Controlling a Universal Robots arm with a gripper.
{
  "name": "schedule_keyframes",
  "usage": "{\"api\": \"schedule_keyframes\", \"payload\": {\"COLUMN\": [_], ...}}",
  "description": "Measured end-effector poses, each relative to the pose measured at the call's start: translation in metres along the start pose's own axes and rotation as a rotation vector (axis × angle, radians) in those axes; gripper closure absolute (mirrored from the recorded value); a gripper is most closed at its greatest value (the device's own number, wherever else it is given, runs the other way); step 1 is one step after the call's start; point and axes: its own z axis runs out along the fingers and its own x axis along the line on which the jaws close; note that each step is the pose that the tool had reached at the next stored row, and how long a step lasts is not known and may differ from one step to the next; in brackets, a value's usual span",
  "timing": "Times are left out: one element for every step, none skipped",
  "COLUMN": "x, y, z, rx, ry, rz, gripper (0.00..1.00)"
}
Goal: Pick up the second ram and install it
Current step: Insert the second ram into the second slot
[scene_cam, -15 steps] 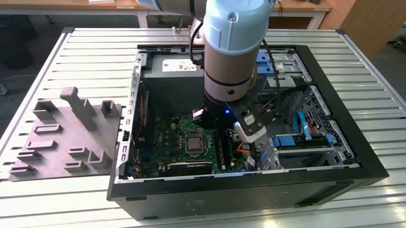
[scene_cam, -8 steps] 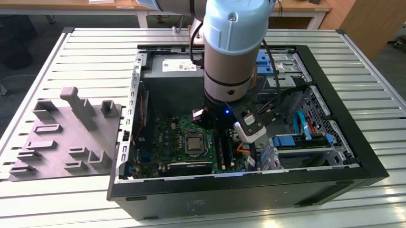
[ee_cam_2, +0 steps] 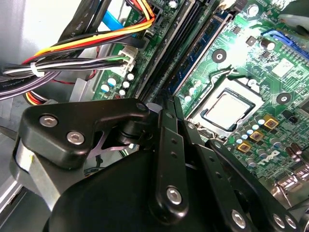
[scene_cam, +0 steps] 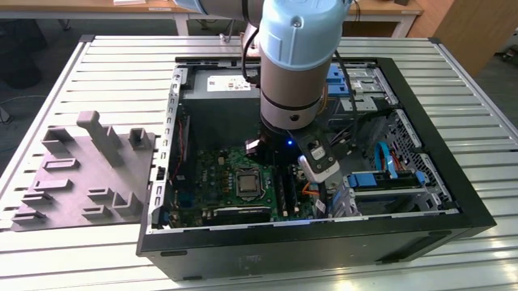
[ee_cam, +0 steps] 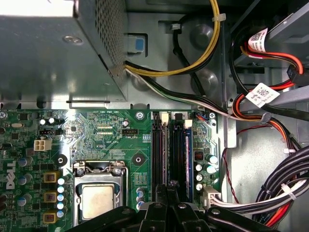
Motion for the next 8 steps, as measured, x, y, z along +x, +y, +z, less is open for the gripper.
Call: {"api": "schedule_keyframes", "payload": {"x": [0.0000,0.0000,0.0000,0.0000,0.0000,0.0000,0.0000,-0.0001], "y": [0.0000,0.0000,0.0001,0.0001,0.0001,0.0000,0.0001,0.0002], "z": [0.0003,0.0004,0.0003,0.0002,0.0002,0.0001,-0.0006,-0.0021], "rx": [-0.0008,-0.0010,-0.0008,-0.0005,-0.0004,-0.0003,0.0001,-0.0002], "ry": [-0.0002,-0.0003,-0.0002,-0.0001,-0.0001,0.0000,0.0000,0.0000], "rz": [0.000,0.000,0.000,0.000,0.000,0.000,0.000,0.000], "gripper": [0.88,0.88,0.82,0.82,0.82,0.82,0.82,0.82]}}
